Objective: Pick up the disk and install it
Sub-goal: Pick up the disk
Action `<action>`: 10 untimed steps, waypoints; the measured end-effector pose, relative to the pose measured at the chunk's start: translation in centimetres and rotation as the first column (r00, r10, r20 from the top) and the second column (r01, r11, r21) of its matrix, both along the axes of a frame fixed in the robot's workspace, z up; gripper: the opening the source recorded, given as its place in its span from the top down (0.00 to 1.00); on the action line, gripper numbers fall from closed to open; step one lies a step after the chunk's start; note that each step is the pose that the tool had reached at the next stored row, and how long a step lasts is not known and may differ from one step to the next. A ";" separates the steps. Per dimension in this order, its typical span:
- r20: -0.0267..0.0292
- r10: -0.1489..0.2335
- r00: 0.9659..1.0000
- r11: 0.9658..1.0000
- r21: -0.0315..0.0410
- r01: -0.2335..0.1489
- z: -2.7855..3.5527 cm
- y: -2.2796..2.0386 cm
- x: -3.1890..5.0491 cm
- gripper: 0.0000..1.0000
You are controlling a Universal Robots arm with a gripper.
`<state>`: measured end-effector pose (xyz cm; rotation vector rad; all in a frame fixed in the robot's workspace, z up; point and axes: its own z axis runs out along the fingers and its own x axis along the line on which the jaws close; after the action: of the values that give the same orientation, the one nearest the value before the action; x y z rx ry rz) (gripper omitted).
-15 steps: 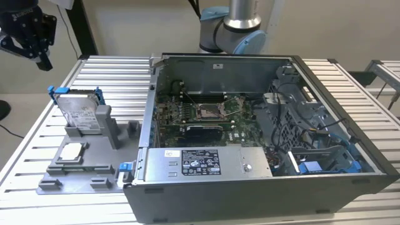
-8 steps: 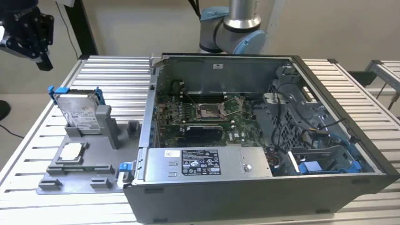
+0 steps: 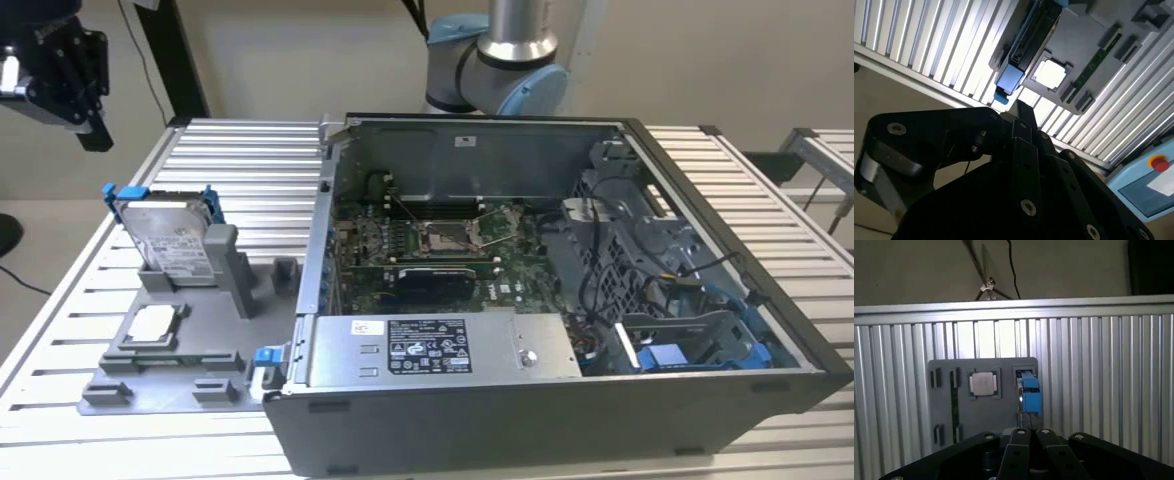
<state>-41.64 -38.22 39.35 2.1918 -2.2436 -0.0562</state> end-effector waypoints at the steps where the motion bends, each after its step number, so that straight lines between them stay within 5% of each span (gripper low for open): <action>1: 0.000 0.012 1.000 1.000 0.000 -0.012 0.01 0.00 0.00 1.00; 10: 0.000 0.026 1.000 1.000 -0.001 -0.026 -0.05 0.00 0.01 1.00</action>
<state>-41.64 -38.22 39.30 2.2203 -2.2145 -0.0551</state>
